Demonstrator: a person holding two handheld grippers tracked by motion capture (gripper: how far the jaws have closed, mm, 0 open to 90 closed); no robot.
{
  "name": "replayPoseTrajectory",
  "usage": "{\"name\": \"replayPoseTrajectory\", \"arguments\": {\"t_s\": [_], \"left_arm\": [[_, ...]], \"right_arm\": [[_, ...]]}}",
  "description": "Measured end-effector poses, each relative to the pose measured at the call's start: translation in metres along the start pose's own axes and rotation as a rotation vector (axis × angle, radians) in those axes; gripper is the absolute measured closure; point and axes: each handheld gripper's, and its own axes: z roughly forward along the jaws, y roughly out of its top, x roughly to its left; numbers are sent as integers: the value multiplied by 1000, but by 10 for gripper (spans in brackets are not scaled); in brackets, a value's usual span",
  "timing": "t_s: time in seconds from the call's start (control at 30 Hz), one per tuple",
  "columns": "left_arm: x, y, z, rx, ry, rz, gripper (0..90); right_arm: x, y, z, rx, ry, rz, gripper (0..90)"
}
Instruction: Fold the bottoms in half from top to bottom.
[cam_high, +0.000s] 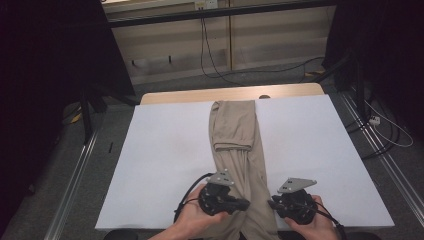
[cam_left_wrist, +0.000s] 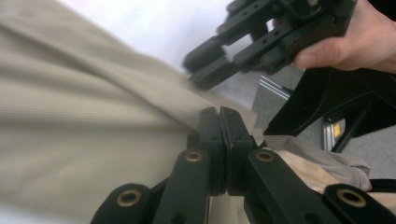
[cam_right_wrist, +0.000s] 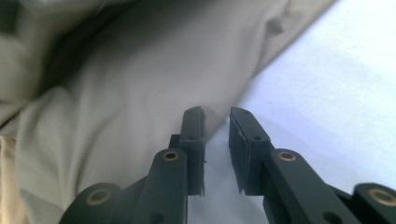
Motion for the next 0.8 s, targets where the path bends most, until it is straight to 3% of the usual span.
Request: {"name": "replayPoseTrajectory", "arguments": {"t_s": [0.07,0.1,0.17,0.27,0.33,0.4,0.47,0.53,0.57,0.63,0.67,0.73,0.8], "left_arm": [[-1,3,12,8,9,5,893],[1,5,18,4,-14,-10,893],[1,8,28,16,-5,-11,893],[2,16,36,-15,-27,-10,892],[-1,17,41,28,-18,20,886],[-1,11,42,31,-51,-2,828],[-1,3,37,43,-64,8,793],[1,-6,27,32,-53,-7,706],[2,-10,20,23,-35,-15,662],[6,-18,7,16,-8,2,685],[9,-22,1,18,37,4,688],[19,-29,-7,5,78,-10,720],[30,-34,-11,8,141,-8,720]], "right_arm": [[3,-1,0,0,36,-11,821],[5,-1,0,1,37,-24,900],[7,-2,-3,13,50,-36,900],[7,-6,-9,31,26,-49,900],[4,-9,-15,29,58,-23,900],[5,-11,-19,5,76,-19,899],[3,-8,-21,-21,59,-16,814],[-5,-3,-21,-65,54,13,781],[-9,1,-20,-84,57,24,756],[-15,10,-16,-113,97,45,729],[-15,15,-13,-124,117,44,705],[-13,32,-1,-129,149,39,610],[-11,36,3,-128,150,31,583]]}}
